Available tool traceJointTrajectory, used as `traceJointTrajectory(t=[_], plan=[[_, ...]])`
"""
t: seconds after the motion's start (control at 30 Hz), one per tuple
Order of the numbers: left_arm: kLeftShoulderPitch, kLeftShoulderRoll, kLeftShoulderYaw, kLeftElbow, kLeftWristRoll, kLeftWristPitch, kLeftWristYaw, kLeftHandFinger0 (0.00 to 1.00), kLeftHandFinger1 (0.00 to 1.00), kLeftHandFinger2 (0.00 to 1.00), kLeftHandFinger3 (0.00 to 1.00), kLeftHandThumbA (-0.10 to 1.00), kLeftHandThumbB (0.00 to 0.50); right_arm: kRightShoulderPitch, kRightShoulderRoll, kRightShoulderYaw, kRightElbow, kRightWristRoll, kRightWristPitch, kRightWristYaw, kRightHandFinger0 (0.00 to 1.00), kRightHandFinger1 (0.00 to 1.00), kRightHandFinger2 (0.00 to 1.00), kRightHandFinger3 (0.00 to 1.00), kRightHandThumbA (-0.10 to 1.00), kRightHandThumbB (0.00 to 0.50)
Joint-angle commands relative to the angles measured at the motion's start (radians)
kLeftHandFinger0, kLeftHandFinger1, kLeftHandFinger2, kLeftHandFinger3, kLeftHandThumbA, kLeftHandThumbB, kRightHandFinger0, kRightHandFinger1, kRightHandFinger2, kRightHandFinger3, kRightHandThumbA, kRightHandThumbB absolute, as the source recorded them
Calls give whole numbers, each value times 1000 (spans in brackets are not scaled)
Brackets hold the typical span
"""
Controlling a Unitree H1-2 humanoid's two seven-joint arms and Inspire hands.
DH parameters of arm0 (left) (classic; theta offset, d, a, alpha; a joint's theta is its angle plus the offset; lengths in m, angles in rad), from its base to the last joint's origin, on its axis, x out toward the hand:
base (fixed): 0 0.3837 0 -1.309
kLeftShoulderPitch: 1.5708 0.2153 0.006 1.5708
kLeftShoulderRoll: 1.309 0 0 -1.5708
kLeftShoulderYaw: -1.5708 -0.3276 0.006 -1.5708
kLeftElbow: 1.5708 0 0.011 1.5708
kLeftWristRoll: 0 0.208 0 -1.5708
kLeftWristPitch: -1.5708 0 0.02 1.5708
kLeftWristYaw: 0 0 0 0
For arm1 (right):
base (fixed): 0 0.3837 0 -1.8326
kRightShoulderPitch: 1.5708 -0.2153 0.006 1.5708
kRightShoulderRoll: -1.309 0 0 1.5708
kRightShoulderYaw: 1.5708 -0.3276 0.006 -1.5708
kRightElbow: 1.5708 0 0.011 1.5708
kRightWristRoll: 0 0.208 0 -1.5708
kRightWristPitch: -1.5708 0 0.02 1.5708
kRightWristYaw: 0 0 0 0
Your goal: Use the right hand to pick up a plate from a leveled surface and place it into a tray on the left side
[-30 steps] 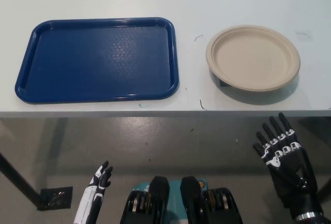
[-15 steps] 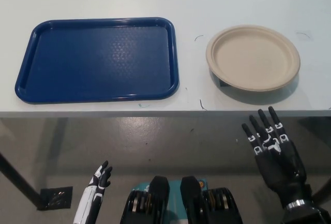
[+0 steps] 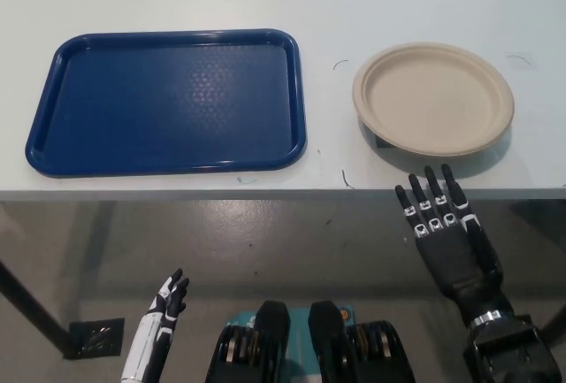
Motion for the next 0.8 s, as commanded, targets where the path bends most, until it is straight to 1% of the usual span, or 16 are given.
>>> traceJointTrajectory(t=[0.0, 0.03, 0.27, 0.47, 0.63, 0.7, 0.77], plan=[[-11, 11, -5, -23, 12, -59, 16, 1000, 1000, 1000, 1000, 1000, 5, -35, 25, -23, 2, 60, 42, 26, 1000, 1000, 1000, 1000, 1000, 339], [-11, 12, -5, -21, 12, -62, 16, 1000, 1000, 1000, 1000, 1000, 0, -36, 27, -28, 7, 58, 45, 26, 1000, 1000, 1000, 1000, 1000, 337], [-10, 11, -5, -24, 8, -65, 11, 1000, 1000, 1000, 1000, 1000, 12, -45, 30, -48, 40, 39, 52, 40, 1000, 1000, 1000, 1000, 1000, 334], [-11, 12, -6, -17, 6, -79, 10, 1000, 1000, 1000, 1000, 1000, 4, -53, 31, -62, 60, 27, 58, 37, 1000, 1000, 1000, 1000, 1000, 334], [-10, 13, -7, -16, 4, -82, 7, 1000, 1000, 1000, 1000, 1000, 33, -70, 31, -75, 82, 19, 55, 32, 1000, 1000, 1000, 1000, 1000, 329], [-11, 14, -8, -16, 12, -85, 10, 1000, 1000, 1000, 1000, 1000, 20, -82, 30, -80, 88, 16, 51, 37, 1000, 1000, 1000, 1000, 1000, 333], [-15, 14, -10, -13, 18, -86, 14, 1000, 1000, 1000, 1000, 1000, 19, -98, 25, -87, 93, 16, 50, 34, 1000, 1000, 1000, 1000, 1000, 333]])
